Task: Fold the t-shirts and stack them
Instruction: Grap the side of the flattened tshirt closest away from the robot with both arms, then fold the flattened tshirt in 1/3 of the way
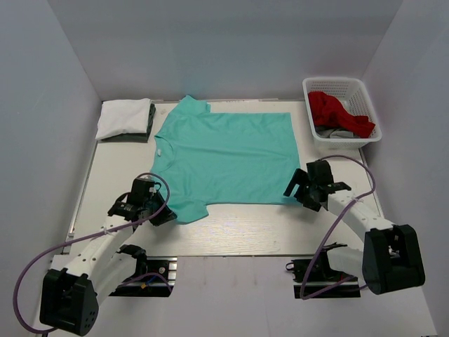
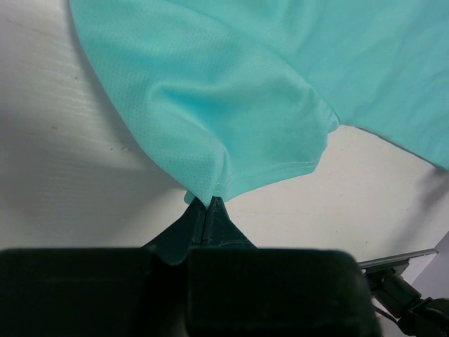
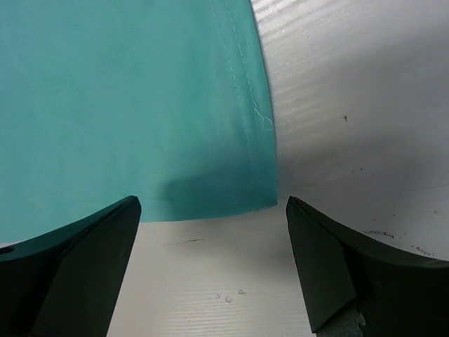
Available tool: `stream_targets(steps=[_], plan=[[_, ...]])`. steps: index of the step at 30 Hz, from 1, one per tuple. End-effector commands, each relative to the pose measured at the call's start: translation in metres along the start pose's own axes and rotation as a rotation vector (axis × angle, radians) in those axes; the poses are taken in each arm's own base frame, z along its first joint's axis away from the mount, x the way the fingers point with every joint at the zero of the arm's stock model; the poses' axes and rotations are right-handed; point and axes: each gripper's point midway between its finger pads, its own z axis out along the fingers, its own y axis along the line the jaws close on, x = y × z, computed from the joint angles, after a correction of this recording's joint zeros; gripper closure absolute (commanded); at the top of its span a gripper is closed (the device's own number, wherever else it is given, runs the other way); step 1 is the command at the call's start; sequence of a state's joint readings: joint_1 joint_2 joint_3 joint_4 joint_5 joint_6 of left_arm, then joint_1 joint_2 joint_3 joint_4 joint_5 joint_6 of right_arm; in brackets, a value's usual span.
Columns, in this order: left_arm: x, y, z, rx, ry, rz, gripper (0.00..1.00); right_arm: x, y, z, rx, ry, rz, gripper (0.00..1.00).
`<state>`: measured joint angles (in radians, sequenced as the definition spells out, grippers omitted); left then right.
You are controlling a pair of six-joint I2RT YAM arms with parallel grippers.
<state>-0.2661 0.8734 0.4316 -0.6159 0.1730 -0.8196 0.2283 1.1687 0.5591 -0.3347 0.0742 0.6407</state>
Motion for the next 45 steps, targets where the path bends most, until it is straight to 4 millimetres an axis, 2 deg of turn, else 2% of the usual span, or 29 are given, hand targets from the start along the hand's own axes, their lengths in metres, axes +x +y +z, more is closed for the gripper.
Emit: stream_targets(steps=[1,4,5,11,12,14,17,18,20,21,22,25,31,33,36,38,39,41,42,44,45], plan=[[-0.018,-0.019,-0.008,0.061,-0.07,0.035,1.0,0.008,0.0,0.007,-0.01,0.035,0.021,0.1],[-0.024,-0.026,-0.01,0.083,-0.09,0.04,1.0,0.012,0.002,0.011,-0.017,0.058,0.029,0.1],[-0.023,-0.025,-0.008,0.075,-0.082,0.038,1.0,0.01,0.003,0.012,-0.018,0.052,0.034,0.16],[-0.03,-0.033,-0.009,0.091,-0.098,0.042,1.0,0.007,-0.001,0.016,0.012,0.04,0.043,0.3],[-0.033,-0.036,-0.01,0.093,-0.1,0.042,1.0,0.004,-0.002,0.017,0.017,0.026,0.041,0.37],[-0.035,-0.039,-0.012,0.101,-0.107,0.044,1.0,0.001,-0.002,0.017,0.024,0.013,0.046,0.4],[-0.04,-0.041,-0.011,0.096,-0.115,0.043,1.0,-0.004,-0.001,0.014,0.028,-0.004,0.048,0.6],[-0.044,-0.043,-0.013,0.098,-0.13,0.054,1.0,-0.004,-0.001,0.014,0.026,-0.007,0.048,0.73],[-0.05,-0.051,-0.017,0.11,-0.142,0.056,1.0,-0.006,0.0,0.012,0.022,-0.017,0.044,0.86],[-0.049,-0.05,-0.015,0.103,-0.136,0.055,1.0,-0.008,0.0,0.011,0.021,-0.019,0.04,0.96],[-0.052,-0.053,-0.017,0.11,-0.143,0.066,1.0,-0.008,0.001,0.01,0.022,-0.02,0.034,1.0],[-0.059,-0.062,-0.023,0.134,-0.166,0.071,1.0,-0.015,0.003,0.005,0.017,-0.035,0.016,1.0],[-0.089,-0.087,-0.032,0.155,-0.239,0.095,1.0,-0.033,0.017,-0.004,-0.009,-0.063,-0.02,1.0],[-0.095,-0.091,-0.025,0.145,-0.231,0.105,1.0,-0.037,0.02,-0.003,-0.009,-0.061,-0.031,1.0],[-0.119,-0.106,-0.027,0.145,-0.274,0.108,1.0,-0.057,0.034,-0.007,-0.027,-0.089,-0.039,1.0],[-0.132,-0.105,-0.027,0.11,-0.307,0.094,1.0,-0.061,0.036,-0.007,-0.024,-0.086,-0.044,1.0],[-0.143,-0.111,-0.028,0.101,-0.328,0.092,1.0,-0.073,0.044,-0.011,-0.039,-0.111,-0.048,1.0],[-0.155,-0.115,-0.029,0.091,-0.364,0.101,1.0,-0.076,0.042,-0.008,-0.012,-0.107,-0.054,1.0],[-0.162,-0.12,-0.033,0.09,-0.384,0.114,1.0,-0.087,0.051,-0.013,-0.026,-0.127,-0.057,1.0],[-0.174,-0.129,-0.031,0.09,-0.4,0.123,1.0,-0.09,0.051,-0.008,-0.011,-0.119,-0.069,1.0],[-0.18,-0.132,-0.03,0.085,-0.413,0.136,1.0,-0.099,0.057,-0.01,-0.018,-0.126,-0.071,1.0]])
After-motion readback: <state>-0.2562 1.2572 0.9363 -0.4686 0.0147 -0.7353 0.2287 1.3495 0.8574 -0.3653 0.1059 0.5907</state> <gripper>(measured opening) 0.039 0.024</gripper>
